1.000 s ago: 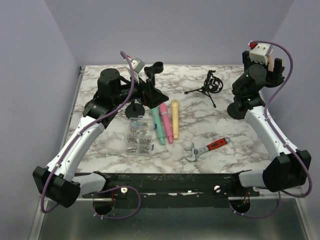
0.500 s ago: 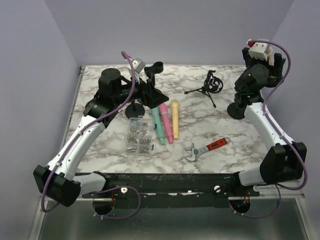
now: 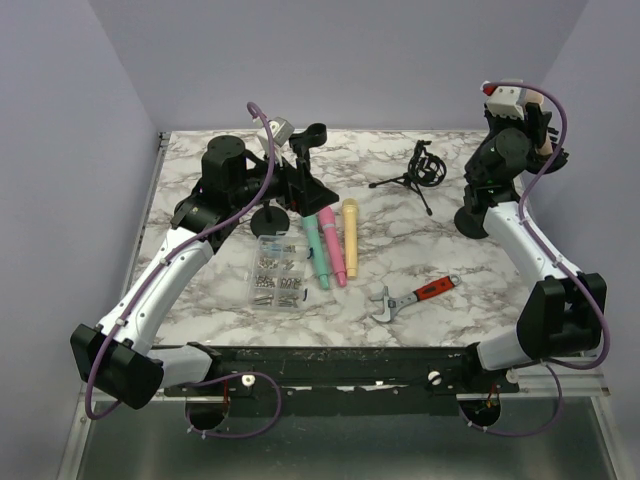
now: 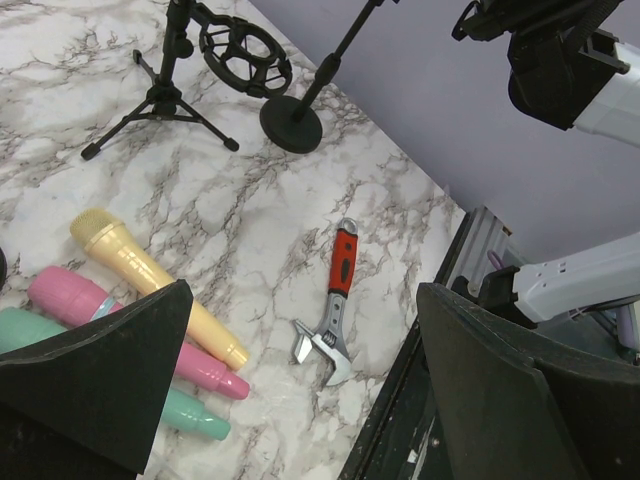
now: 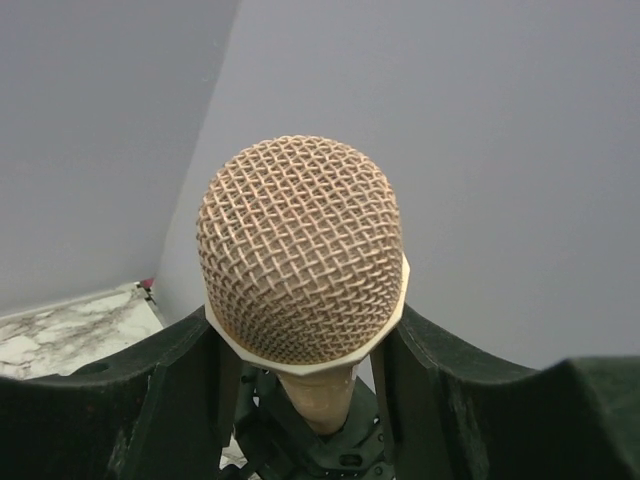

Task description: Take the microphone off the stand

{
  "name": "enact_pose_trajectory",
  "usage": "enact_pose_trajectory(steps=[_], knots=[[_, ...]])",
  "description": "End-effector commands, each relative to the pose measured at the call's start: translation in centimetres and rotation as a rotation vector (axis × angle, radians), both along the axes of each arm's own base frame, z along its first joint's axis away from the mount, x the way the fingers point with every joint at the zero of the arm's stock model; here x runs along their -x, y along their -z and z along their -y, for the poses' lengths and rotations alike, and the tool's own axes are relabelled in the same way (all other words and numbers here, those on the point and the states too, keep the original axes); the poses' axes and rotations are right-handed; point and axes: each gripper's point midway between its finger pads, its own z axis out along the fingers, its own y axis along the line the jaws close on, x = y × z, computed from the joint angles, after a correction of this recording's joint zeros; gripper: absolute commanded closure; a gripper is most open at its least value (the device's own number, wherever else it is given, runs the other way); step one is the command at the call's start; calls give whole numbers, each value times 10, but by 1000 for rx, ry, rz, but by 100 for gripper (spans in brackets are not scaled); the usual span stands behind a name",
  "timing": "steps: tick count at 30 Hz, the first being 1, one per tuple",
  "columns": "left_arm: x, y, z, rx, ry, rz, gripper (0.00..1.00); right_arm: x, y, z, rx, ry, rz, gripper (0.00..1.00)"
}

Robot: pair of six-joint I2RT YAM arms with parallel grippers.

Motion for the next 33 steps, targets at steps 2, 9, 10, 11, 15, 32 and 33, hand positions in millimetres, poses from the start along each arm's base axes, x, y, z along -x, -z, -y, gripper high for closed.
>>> enact_pose_trajectory(steps=[2,9,10,11,15,32,33], knots=[[1,-3,3,-1,20,22,1,2,-11,1,19,-13,42,49],[1,-3,4,1,23,19,2,9,-25,2,38,-2,63,60],[1,-2,4,1,23,18,1,10,-27,3,38,-3,68,61],[1,-3,4,1,22,18,1,12,-30,3,36,-2,75,62],[1,-2,4,0,22,17,1,19,-43,3,28,-8,106,65],[1,-1,4,0,20,14,1,38,-131,-70,-176,-573,319,76],[0,-1,4,-1,20,13,1,39,-136,-84,-212,-662,333,76]])
